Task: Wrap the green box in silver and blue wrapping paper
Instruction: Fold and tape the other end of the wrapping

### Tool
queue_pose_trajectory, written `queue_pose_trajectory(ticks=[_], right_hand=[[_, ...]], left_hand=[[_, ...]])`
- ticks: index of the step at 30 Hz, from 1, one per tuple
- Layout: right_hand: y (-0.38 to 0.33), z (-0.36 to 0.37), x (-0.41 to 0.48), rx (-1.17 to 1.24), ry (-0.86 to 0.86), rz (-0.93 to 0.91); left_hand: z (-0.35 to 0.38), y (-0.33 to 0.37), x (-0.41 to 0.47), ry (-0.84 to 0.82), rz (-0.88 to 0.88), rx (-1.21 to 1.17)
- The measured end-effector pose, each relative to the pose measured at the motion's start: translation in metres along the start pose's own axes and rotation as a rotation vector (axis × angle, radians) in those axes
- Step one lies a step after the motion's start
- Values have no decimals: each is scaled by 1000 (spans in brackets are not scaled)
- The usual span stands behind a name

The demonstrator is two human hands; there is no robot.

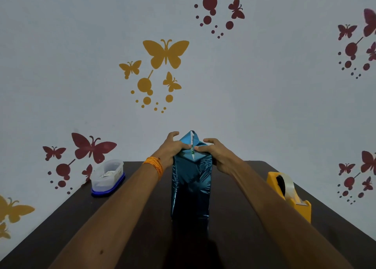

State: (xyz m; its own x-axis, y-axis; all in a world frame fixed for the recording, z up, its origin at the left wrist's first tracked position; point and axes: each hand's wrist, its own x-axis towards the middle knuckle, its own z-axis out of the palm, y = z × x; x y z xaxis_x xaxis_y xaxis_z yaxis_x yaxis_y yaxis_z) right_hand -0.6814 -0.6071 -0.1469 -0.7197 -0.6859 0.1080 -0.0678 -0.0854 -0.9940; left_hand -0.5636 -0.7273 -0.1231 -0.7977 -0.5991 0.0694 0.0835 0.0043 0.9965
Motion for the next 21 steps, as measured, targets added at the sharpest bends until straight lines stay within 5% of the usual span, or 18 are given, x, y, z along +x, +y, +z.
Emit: queue_pose_trajectory(ticks=[14,21], right_hand=[[0,0,-5,12,1,-3],[-6,3,-12,-6,28,-1]], left_hand=[[-4,-4,-2,-37,-2,-88],[-7,-13,-4,88,26,-93]])
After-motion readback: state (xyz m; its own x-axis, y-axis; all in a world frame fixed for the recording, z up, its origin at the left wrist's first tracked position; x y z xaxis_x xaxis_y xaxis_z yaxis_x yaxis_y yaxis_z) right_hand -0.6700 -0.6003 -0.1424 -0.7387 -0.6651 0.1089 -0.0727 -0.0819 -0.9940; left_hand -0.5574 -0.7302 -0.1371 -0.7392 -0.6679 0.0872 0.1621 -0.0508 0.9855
